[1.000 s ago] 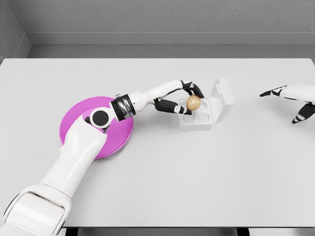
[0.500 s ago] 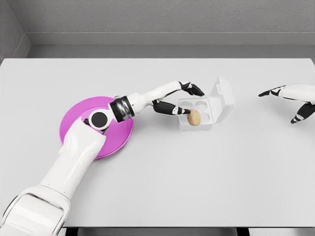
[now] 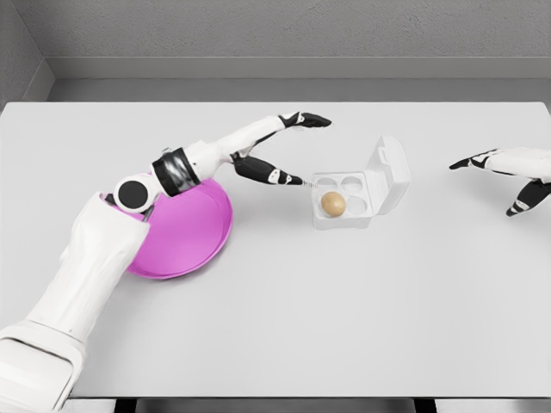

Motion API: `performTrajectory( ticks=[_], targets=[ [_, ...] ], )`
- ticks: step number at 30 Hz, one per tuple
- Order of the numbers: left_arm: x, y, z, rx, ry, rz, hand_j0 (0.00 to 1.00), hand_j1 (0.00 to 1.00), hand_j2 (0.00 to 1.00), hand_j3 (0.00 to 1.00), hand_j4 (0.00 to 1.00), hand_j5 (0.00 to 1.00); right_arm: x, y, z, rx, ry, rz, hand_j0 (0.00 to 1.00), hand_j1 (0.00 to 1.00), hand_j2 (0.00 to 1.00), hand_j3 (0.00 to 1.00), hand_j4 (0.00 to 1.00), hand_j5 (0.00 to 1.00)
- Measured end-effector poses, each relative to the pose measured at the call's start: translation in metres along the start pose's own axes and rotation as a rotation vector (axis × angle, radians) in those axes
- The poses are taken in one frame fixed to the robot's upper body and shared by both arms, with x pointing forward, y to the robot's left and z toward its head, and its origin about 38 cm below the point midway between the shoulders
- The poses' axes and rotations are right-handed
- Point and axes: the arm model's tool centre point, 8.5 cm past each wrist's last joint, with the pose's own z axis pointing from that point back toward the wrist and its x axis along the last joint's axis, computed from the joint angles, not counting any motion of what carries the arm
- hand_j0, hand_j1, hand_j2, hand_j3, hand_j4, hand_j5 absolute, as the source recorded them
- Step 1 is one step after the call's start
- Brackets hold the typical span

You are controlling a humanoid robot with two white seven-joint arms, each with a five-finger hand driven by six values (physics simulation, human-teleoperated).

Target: Pack egg into the box and close the box lid

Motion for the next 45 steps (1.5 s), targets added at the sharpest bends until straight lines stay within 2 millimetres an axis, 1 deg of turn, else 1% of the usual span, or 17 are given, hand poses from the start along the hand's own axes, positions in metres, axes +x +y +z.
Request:
performTrajectory(
  ticks=[3, 5, 7, 10, 12, 14, 18, 20, 22, 26, 33, 39, 42, 45],
  targets=[
    [0.016, 0.021, 0.025, -0.021, -0.021, -0.049, 1.0, 1.0, 1.0, 1.0, 1.0, 1.0, 0.003, 0.004, -0.004, 0.015, -0.007, 0.003, 1.0, 1.0, 1.0, 1.0, 1.0, 1.0],
    [0.023, 0.029, 0.04, -0.037, -0.017, -0.08, 1.0, 1.0, 1.0, 1.0, 1.0, 1.0, 0.006, 0.011, -0.01, 0.042, -0.017, 0.007, 1.0, 1.0, 1.0, 1.0, 1.0, 1.0],
    [0.028, 0.037, 0.055, -0.064, 0.001, -0.114, 1.0, 1.0, 1.0, 1.0, 1.0, 1.0, 0.011, 0.013, -0.017, 0.053, -0.031, 0.011, 1.0, 1.0, 1.0, 1.0, 1.0, 1.0],
    [0.035, 0.043, 0.076, -0.119, 0.03, -0.164, 1.0, 1.0, 1.0, 1.0, 1.0, 1.0, 0.02, 0.013, -0.023, 0.06, -0.057, 0.027, 1.0, 1.0, 1.0, 1.0, 1.0, 1.0],
    [0.033, 0.035, 0.089, -0.146, 0.055, -0.161, 1.0, 1.0, 1.0, 1.0, 1.0, 1.0, 0.028, 0.01, -0.026, 0.062, -0.078, 0.047, 1.0, 1.0, 1.0, 1.0, 1.0, 1.0],
    [0.034, 0.038, 0.095, -0.158, 0.066, -0.176, 1.0, 1.0, 1.0, 1.0, 1.0, 1.0, 0.032, 0.003, -0.027, 0.053, -0.088, 0.064, 1.0, 1.0, 1.0, 1.0, 1.0, 1.0],
    [0.035, 0.039, 0.1, -0.169, 0.077, -0.185, 1.0, 1.0, 1.0, 1.0, 1.0, 1.0, 0.037, -0.003, -0.031, 0.045, -0.098, 0.076, 1.0, 1.0, 1.0, 1.0, 1.0, 1.0],
    [0.036, 0.04, 0.101, -0.17, 0.079, -0.186, 1.0, 1.0, 1.0, 1.0, 1.0, 1.0, 0.039, -0.005, -0.037, 0.049, -0.097, 0.089, 1.0, 1.0, 1.0, 1.0, 1.0, 1.0],
    [0.035, 0.039, 0.102, -0.171, 0.081, -0.186, 1.0, 1.0, 1.0, 1.0, 1.0, 1.0, 0.042, -0.003, -0.044, 0.058, -0.1, 0.095, 1.0, 1.0, 1.0, 1.0, 1.0, 1.0],
    [0.035, 0.04, 0.104, -0.172, 0.085, -0.188, 1.0, 1.0, 1.0, 1.0, 1.0, 1.0, 0.048, -0.007, -0.05, 0.059, -0.11, 0.115, 1.0, 1.0, 1.0, 1.0, 1.0, 1.0],
    [0.034, 0.044, 0.111, -0.174, 0.105, -0.195, 1.0, 1.0, 1.0, 1.0, 1.0, 1.0, 0.074, -0.021, -0.053, 0.038, -0.171, 0.19, 1.0, 1.0, 1.0, 1.0, 1.0, 1.0],
    [0.035, 0.045, 0.111, -0.175, 0.104, -0.197, 1.0, 1.0, 1.0, 1.0, 1.0, 1.0, 0.095, -0.03, -0.053, 0.021, -0.219, 0.239, 1.0, 1.0, 1.0, 1.0, 1.0, 1.0],
    [0.035, 0.045, 0.111, -0.175, 0.104, -0.199, 1.0, 1.0, 1.0, 1.0, 1.0, 1.0, 0.1, -0.033, -0.053, 0.014, -0.231, 0.253, 1.0, 1.0, 1.0, 1.0, 1.0, 1.0],
    [0.035, 0.045, 0.111, -0.175, 0.104, -0.199, 1.0, 1.0, 1.0, 1.0, 1.0, 1.0, 0.101, -0.041, -0.049, 0.002, -0.229, 0.266, 1.0, 1.0, 1.0, 1.0, 1.0, 1.0]
  ],
)
